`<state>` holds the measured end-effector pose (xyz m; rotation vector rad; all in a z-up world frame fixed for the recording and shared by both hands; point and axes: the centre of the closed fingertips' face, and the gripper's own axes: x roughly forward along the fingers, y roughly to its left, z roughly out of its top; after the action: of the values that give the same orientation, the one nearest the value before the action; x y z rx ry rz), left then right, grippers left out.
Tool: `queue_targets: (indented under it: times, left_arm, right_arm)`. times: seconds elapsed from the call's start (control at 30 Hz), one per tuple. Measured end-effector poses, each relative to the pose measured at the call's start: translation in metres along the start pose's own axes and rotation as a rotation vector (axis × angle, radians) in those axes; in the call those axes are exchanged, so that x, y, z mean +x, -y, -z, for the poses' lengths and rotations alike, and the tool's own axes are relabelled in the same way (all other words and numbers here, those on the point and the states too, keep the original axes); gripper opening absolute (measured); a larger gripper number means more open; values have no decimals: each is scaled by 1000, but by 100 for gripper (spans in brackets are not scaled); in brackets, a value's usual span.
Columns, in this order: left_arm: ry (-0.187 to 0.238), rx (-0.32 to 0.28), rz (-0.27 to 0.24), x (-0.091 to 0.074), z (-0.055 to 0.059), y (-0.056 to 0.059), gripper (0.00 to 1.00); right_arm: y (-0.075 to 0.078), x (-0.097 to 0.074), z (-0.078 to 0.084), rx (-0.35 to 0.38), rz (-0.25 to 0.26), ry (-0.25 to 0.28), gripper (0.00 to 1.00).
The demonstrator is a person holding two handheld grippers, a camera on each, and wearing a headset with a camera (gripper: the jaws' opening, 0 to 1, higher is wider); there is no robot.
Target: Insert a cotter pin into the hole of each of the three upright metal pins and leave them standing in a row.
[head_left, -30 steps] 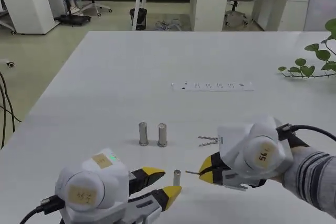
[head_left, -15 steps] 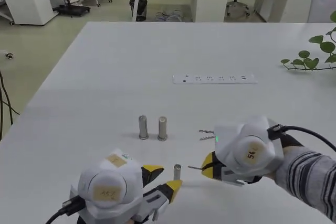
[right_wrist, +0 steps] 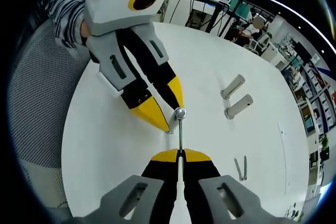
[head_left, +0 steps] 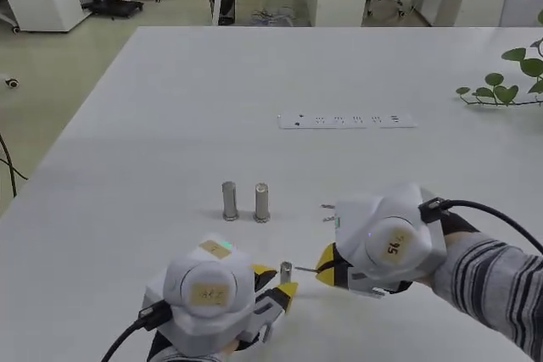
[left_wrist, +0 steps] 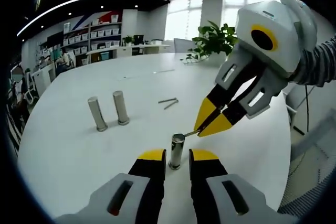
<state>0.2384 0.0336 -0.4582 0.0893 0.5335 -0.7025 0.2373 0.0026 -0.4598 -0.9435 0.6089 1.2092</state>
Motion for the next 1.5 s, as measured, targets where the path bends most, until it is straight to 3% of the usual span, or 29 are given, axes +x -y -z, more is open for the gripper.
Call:
queue_targets:
  times: [0.67, 1.5]
  left_arm:
    - [-21, 22, 5, 11, 5, -2, 6]
    - [-28, 91, 78, 11, 5, -1, 5]
  right_arm:
    - [1, 1, -1, -30, -14, -21, 0]
    - [5, 5, 0, -81, -24, -51, 0]
